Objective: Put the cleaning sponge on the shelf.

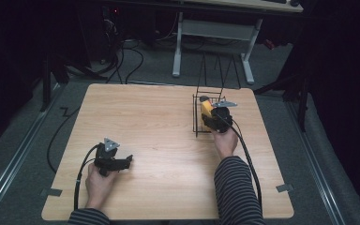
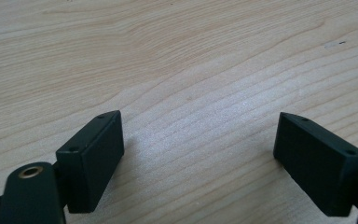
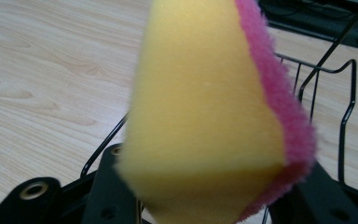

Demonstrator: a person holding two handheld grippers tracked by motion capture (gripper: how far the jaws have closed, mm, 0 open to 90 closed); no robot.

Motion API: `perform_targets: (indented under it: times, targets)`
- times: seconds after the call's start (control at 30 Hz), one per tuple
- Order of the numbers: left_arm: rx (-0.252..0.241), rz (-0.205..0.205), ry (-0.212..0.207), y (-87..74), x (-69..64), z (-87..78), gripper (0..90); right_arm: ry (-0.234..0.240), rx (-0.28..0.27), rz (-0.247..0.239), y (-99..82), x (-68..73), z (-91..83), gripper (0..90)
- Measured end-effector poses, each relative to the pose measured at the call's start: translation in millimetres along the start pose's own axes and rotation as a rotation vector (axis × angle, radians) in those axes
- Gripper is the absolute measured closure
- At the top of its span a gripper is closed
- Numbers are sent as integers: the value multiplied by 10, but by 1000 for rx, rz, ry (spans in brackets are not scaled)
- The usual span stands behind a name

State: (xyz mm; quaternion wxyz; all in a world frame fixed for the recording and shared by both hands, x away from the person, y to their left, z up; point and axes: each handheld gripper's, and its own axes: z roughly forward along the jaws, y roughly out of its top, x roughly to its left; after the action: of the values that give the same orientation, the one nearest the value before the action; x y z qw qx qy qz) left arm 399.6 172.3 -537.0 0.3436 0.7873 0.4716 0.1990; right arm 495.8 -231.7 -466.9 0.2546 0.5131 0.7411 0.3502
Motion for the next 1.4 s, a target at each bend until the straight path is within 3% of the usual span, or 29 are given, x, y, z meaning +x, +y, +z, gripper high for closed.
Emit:
perform_targets:
  times: [0.13, 0.53, 0.97, 1.17, 1.4]
  targets:
    - [0, 0, 0, 0, 0, 0, 166, -16, 13, -15, -9, 3, 18, 609]
    - [-1, -1, 0, 0, -1, 1, 166, -8, 2, 11, -6, -38, 44, 603]
    - [0, 0, 0, 0, 0, 0, 166, 0, 16, 20, -9, -34, 47, 504]
    - [0, 0, 0, 0, 0, 0, 166, -11, 31, 46, -16, -63, 35, 388]
    - [0, 0, 0, 0, 0, 0, 166, 32, 32, 51, 6, -49, -58, 293]
